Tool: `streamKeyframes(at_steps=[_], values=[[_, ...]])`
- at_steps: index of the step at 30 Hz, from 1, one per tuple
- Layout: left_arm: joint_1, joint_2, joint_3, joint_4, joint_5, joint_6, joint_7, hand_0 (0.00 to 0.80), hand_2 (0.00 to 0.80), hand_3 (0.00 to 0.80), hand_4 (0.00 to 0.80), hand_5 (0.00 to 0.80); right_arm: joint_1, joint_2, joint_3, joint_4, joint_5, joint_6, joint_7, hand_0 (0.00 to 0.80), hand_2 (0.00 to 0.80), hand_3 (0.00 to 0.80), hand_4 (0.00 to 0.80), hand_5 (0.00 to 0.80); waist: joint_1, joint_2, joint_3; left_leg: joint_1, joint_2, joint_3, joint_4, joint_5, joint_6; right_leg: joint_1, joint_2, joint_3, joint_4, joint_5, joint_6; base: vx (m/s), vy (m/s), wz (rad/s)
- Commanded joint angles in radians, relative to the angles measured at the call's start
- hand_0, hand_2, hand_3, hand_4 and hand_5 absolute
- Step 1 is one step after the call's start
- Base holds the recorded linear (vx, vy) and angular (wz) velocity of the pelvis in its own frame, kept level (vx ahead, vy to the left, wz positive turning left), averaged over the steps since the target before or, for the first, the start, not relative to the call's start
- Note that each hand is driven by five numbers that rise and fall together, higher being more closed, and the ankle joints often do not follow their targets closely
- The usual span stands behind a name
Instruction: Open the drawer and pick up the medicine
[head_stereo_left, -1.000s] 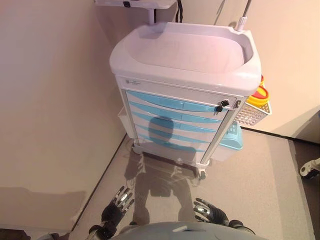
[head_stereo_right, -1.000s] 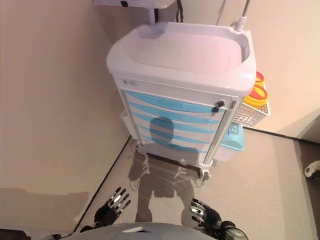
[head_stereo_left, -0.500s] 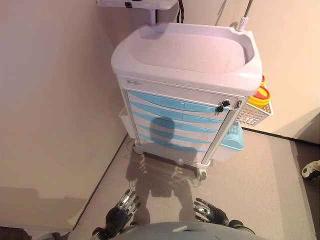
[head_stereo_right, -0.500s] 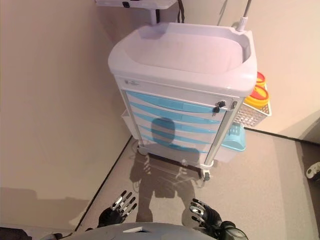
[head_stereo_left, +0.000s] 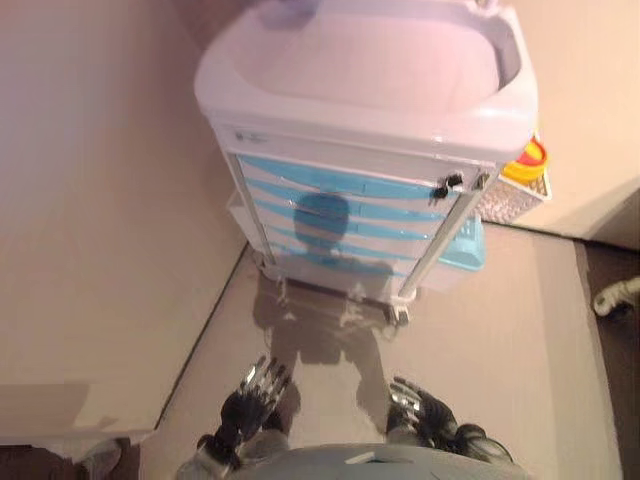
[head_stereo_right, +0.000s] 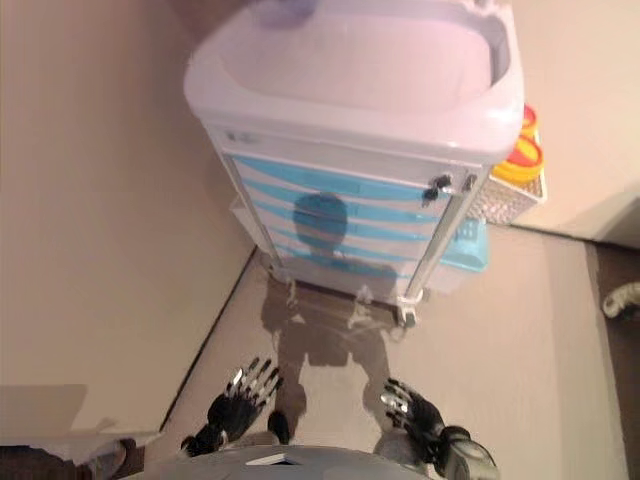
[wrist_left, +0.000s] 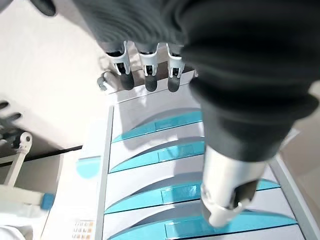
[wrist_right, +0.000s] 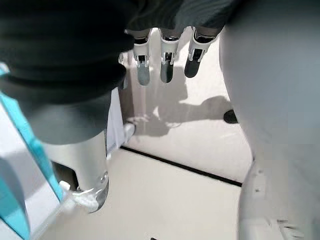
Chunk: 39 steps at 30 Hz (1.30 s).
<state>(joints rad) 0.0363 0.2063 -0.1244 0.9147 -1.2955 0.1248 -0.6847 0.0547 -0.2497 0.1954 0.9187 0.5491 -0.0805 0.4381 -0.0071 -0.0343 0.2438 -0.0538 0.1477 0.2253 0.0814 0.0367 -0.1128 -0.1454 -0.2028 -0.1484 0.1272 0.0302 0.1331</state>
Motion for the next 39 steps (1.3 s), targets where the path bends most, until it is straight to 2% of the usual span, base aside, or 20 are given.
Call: streamKeyframes(at_steps=[1, 5, 6, 11, 20, 29, 33, 39], values=[[-0.058, -0.034, -0.019, -0.072, -0.109, -0.03, -0.054, 0.0, 0.0, 0.0, 0.0, 0.0, 0.027, 0.005, 0.029, -0.094, 0.06, -0.022, -0.025, 0.0, 0.0, 0.0, 0.0, 0.0, -0.039, -0.025, 0.091, -0.099, 0.042, -0.065, 0.218, -0.113, 0.057, -0.159, 0.009, 0.016, 0.195, -0.009, -0.022, -0.09, -0.044, -0.17], [-0.108, -0.05, -0.036, -0.121, -0.183, -0.023, -0.064, 0.0, 0.0, 0.0, 0.0, 0.0, 0.052, -0.001, 0.03, -0.17, 0.07, -0.01, -0.028, 0.0, 0.0, 0.0, 0.0, 0.0, -0.066, -0.041, 0.125, -0.198, 0.06, -0.066, 0.322, -0.134, 0.056, -0.244, 0.019, 0.043, 0.288, -0.038, -0.027, -0.019, -0.048, -0.13], [-0.124, -0.056, -0.044, -0.134, -0.209, -0.023, -0.067, 0.0, 0.0, 0.0, 0.0, 0.0, 0.057, -0.006, 0.034, -0.188, 0.069, -0.005, -0.03, 0.0, 0.0, 0.0, 0.0, 0.0, -0.073, -0.042, 0.139, -0.218, 0.064, -0.075, 0.363, -0.165, 0.051, -0.259, 0.022, 0.05, 0.326, -0.065, -0.023, 0.049, -0.044, -0.08], [-0.213, -0.067, -0.067, -0.188, -0.321, -0.044, -0.029, 0.0, 0.0, 0.0, 0.0, 0.0, 0.055, -0.018, 0.068, -0.257, 0.055, 0.019, -0.044, 0.0, 0.0, 0.0, 0.0, 0.0, -0.099, -0.061, 0.171, -0.314, 0.074, -0.087, 0.452, -0.187, 0.054, -0.342, 0.039, 0.069, 0.402, -0.083, -0.031, 0.025, -0.049, -0.11], [-0.385, -0.047, -0.057, -0.279, -0.443, -0.181, 0.039, 0.0, 0.0, 0.0, 0.0, 0.0, 0.09, -0.07, 0.12, -0.388, 0.122, 0.073, -0.055, 0.0, 0.0, 0.0, 0.0, 0.0, -0.145, -0.103, 0.201, -0.449, 0.082, -0.117, 0.533, -0.186, 0.061, -0.446, 0.081, 0.092, 0.465, -0.09, -0.033, 0.038, -0.044, -0.09], [-0.614, 0.095, 0.02, -0.255, -0.571, -0.212, 0.11, 0.0, 0.0, 0.0, 0.0, 0.0, 0.114, -0.122, 0.166, -0.446, 0.155, 0.067, -0.042, 0.0, 0.0, 0.0, 0.0, 0.0, -0.177, -0.148, 0.224, -0.517, 0.081, -0.146, 0.582, -0.195, 0.066, -0.494, 0.111, 0.093, 0.483, -0.083, -0.043, 0.032, -0.032, -0.04], [-0.767, 0.206, 0.036, -0.176, -0.583, -0.237, 0.162, 0.0, 0.0, 0.0, 0.0, 0.0, 0.13, -0.152, 0.189, -0.452, 0.167, 0.034, -0.019, 0.0, 0.0, 0.0, 0.0, 0.0, -0.201, -0.171, 0.235, -0.532, 0.088, -0.143, 0.582, -0.195, 0.062, -0.506, 0.124, 0.093, 0.465, -0.073, -0.05, 0.0, -0.011, -0.06], [-0.893, 0.293, 0.041, -0.122, -0.587, -0.285, 0.207, 0.0, 0.0, 0.0, 0.0, 0.0, 0.136, -0.171, 0.204, -0.439, 0.185, -0.013, 0.008, 0.0, 0.0, 0.0, 0.0, 0.0, -0.223, -0.183, 0.249, -0.542, 0.094, -0.141, 0.57, -0.197, 0.054, -0.511, 0.135, 0.098, 0.425, -0.06, -0.058, -0.024, -0.004, -0.03]])
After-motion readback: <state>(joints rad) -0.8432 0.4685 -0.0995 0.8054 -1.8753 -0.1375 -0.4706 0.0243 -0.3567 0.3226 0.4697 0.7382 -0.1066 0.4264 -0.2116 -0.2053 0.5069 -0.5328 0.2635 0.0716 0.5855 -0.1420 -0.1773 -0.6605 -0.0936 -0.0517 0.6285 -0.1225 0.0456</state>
